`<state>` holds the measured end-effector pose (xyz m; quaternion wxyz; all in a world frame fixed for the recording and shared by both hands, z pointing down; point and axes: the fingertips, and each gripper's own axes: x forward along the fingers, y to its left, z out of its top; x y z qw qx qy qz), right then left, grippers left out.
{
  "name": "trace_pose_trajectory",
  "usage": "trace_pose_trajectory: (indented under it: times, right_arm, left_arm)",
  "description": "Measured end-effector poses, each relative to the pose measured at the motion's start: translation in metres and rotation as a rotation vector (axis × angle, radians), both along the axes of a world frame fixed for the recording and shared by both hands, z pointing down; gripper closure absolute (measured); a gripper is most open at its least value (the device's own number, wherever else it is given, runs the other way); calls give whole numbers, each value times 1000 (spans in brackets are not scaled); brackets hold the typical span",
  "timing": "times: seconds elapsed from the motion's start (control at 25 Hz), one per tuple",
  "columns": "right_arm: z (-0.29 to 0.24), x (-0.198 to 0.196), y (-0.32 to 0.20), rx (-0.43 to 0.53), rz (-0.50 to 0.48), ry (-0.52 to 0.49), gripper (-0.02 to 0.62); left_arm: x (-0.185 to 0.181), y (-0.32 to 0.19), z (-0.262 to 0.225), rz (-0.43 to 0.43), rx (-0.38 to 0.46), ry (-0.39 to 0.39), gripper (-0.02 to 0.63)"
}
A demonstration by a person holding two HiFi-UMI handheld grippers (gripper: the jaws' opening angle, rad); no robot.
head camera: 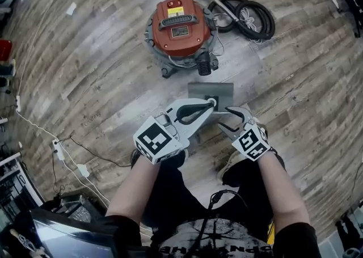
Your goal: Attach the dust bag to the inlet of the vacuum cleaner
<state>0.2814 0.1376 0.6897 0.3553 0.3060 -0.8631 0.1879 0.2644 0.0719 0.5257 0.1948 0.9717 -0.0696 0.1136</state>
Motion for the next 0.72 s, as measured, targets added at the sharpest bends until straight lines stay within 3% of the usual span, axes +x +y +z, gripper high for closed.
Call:
trace_pose_trajectory:
  times: [0.2,0.36,0.52,0.72]
  right_arm:
    - [178,-2,20,-78,-128,127,348]
    - [288,9,37,-125,-218,236,347]
    - [358,26,50,-153,-302,340,356]
    - [402,31,56,-171,-370,414,368]
  left_arm:
    - [13,-5,104,31,14,-13,604]
    - [15,12,154,65,1,-27,604]
    - [14,28,163,44,4,-80,604]
    - [6,28,164,-33,34,-98,604]
